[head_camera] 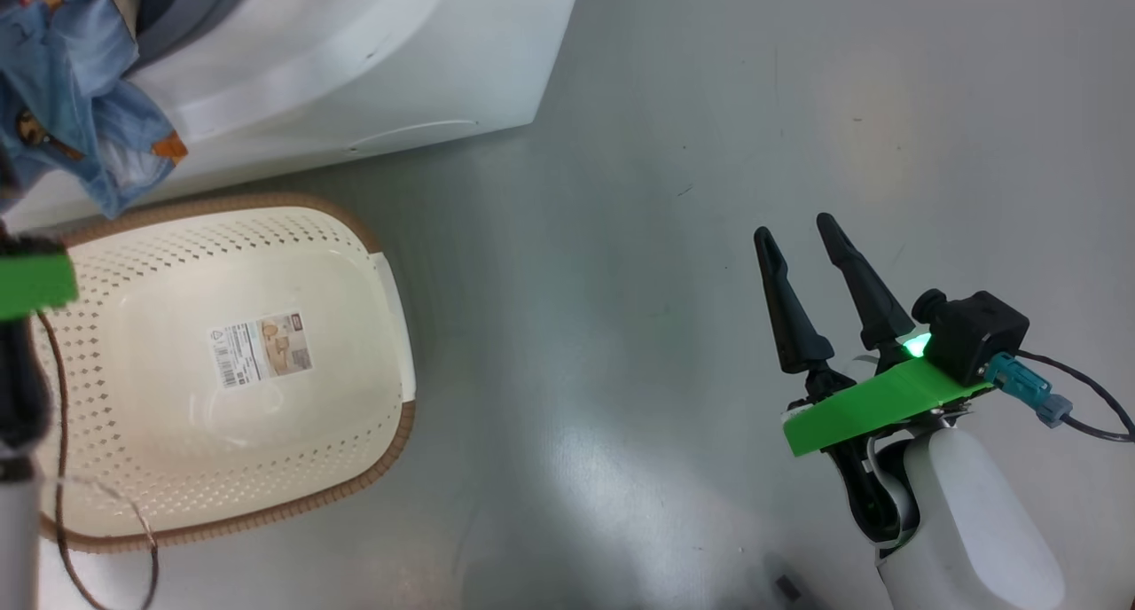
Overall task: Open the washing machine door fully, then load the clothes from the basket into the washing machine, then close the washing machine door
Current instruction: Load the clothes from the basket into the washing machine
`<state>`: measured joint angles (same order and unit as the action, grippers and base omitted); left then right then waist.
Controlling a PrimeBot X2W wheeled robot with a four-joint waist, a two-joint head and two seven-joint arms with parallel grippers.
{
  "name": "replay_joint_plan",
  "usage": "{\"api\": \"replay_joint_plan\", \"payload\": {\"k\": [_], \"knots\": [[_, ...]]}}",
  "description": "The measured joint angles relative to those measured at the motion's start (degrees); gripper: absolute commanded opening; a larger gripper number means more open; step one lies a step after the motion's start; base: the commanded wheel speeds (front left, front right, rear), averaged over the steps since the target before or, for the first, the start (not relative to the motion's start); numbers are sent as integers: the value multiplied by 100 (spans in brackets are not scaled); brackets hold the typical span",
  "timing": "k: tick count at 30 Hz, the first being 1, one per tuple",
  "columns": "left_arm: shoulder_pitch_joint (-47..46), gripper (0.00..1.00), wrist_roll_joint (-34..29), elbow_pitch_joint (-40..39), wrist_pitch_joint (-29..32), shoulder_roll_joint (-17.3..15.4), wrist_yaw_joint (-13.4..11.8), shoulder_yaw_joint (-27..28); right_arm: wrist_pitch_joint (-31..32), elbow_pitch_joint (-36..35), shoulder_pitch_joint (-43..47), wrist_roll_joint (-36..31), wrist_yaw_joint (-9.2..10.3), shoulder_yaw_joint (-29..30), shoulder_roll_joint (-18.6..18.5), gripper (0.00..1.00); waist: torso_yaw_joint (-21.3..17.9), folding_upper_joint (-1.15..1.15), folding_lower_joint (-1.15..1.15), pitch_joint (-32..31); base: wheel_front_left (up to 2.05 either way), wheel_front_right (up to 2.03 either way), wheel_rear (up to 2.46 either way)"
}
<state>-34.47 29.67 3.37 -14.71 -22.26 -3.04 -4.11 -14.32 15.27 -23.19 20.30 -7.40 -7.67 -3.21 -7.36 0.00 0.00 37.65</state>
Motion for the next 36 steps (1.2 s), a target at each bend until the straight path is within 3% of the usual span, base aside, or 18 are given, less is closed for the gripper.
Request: {"api": "replay_joint_plan", "payload": {"k": [12, 23, 36], "knots": [[1230, 100, -531, -494, 0, 614, -63, 659, 0, 4, 0, -13, 0, -1, -2, 100, 51, 0, 0, -20, 0, 0, 0], [1984, 100, -1021, -330, 1, 1151, 287, 1079, 0, 21, -1, -14, 0, -79, -2, 100, -3, 0, 0, -50, 0, 0, 0], [2672, 100, -1501, -13, 1, 1535, 595, 1418, 0, 51, 0, -14, 0, -110, -2, 100, -62, 0, 0, -90, 0, 0, 0]]}}
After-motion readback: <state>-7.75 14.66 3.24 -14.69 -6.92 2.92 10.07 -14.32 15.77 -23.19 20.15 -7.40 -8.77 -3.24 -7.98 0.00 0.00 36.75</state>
